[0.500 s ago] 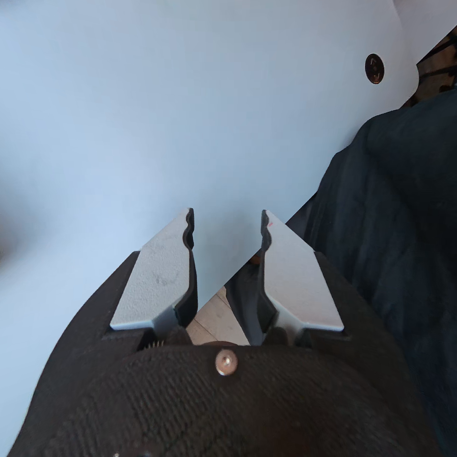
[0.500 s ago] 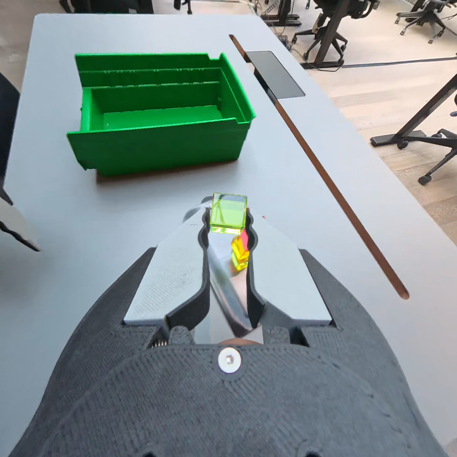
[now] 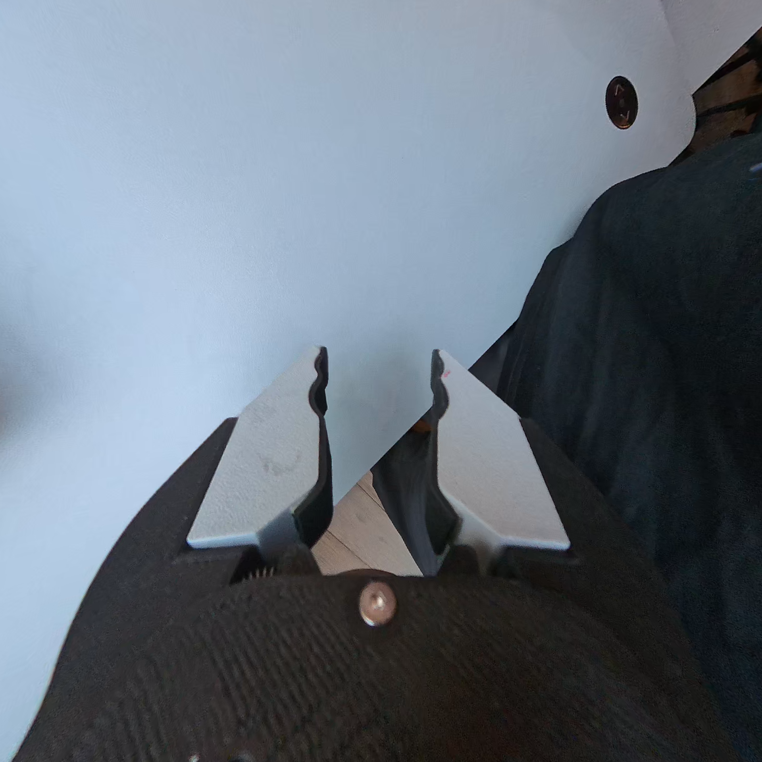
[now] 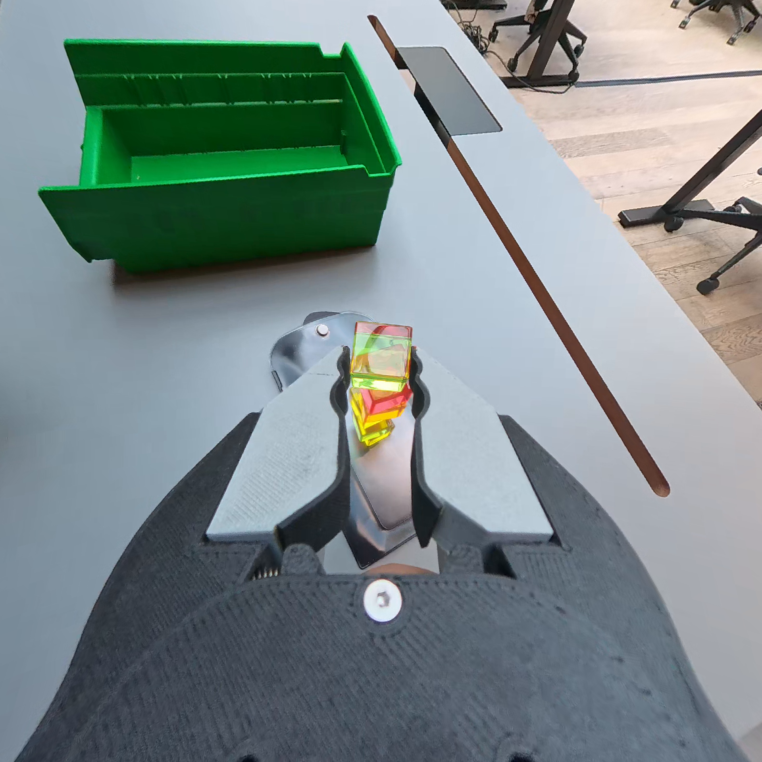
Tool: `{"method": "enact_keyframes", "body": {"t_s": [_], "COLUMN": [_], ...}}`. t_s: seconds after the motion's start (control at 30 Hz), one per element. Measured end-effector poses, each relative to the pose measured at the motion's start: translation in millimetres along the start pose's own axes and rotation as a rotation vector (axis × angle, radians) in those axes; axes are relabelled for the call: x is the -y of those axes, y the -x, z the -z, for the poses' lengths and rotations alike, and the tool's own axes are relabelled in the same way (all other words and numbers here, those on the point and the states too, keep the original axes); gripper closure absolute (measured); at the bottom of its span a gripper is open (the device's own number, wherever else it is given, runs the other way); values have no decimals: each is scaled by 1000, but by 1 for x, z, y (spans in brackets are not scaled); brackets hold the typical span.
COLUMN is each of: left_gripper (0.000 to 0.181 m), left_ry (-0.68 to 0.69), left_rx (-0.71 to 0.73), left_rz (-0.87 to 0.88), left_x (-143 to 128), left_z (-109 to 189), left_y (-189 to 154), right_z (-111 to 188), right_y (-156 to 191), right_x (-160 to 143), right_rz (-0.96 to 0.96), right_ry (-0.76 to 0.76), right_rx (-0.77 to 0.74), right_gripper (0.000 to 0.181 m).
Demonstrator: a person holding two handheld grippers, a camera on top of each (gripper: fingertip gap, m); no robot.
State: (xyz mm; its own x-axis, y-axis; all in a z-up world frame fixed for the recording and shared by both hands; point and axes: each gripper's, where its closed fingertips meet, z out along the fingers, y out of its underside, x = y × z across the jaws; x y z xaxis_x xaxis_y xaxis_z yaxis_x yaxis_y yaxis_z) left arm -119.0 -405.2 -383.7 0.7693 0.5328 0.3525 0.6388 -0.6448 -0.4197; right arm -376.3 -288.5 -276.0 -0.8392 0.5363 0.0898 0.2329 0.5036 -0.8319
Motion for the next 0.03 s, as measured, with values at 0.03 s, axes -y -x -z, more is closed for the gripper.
{"method": "enact_keyframes", "body": {"t_s": [0.03], "left_gripper": [134], "left_ry": [2], "left_rx": [-2], "left_rz": [-2], "left_x": [0], "left_z": [0], "left_y": [0], "right_z": [1], "right_y": [-2], "right_x": [0], "right_rz": [0], "right_ry": [-2], "right_rx": [-7], "right_gripper": [156]}}
